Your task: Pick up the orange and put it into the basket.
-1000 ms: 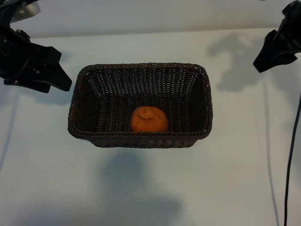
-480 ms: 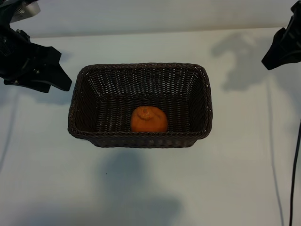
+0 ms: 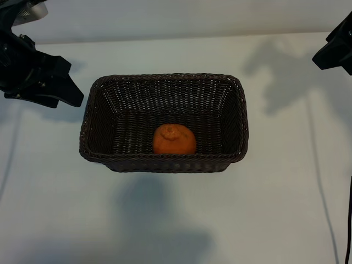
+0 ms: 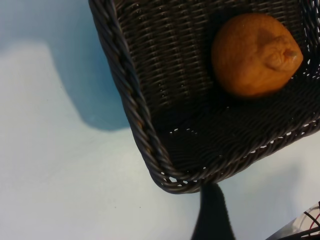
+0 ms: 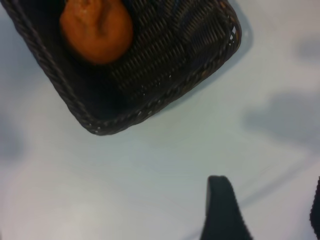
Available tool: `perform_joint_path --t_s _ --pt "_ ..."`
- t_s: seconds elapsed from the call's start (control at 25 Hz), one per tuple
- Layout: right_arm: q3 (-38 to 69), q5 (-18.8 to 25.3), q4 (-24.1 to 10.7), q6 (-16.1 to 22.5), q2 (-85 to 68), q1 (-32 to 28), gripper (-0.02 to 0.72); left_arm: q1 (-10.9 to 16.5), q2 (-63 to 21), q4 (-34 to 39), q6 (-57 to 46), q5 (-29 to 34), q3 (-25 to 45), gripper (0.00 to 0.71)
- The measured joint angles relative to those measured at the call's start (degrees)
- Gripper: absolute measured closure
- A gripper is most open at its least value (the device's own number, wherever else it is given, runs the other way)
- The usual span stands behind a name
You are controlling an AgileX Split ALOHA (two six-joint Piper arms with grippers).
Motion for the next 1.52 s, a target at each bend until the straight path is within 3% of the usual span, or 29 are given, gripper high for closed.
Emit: perform_joint_path --t_s 0.12,0.28,0.36,0.48,0.72,1.08,1.52 --pt "0.0 0.0 0.3 7.7 0.0 0.0 0.301 0.0 0.0 0.0 -0.5 0.0 0.0 0.166" --pt "0.0 0.0 -0.1 24.5 0.0 0.0 0.336 0.0 0.0 0.0 -1.4 0.0 0.0 0.166" --pt "0.0 0.0 -0.9 29.7 0.0 0.0 0.352 0.0 0.0 0.0 -1.6 0.0 0.0 0.166" --pt "0.0 0.0 -1.9 33.5 0.0 0.0 0.372 0.0 0.0 0.0 -1.6 0.0 0.0 0.166" --pt "0.0 0.0 -2.0 36.6 0.1 0.0 0.380 0.0 0.0 0.0 -4.7 0.0 0.0 0.166" --pt "6.8 -1.0 -1.9 36.8 4.5 0.0 0.380 0.0 0.0 0.0 -7.0 0.0 0.0 0.166" --pt "6.9 -1.0 0.2 36.8 4.6 0.0 0.381 0.0 0.0 -1.2 -7.5 0.0 -0.1 0.166"
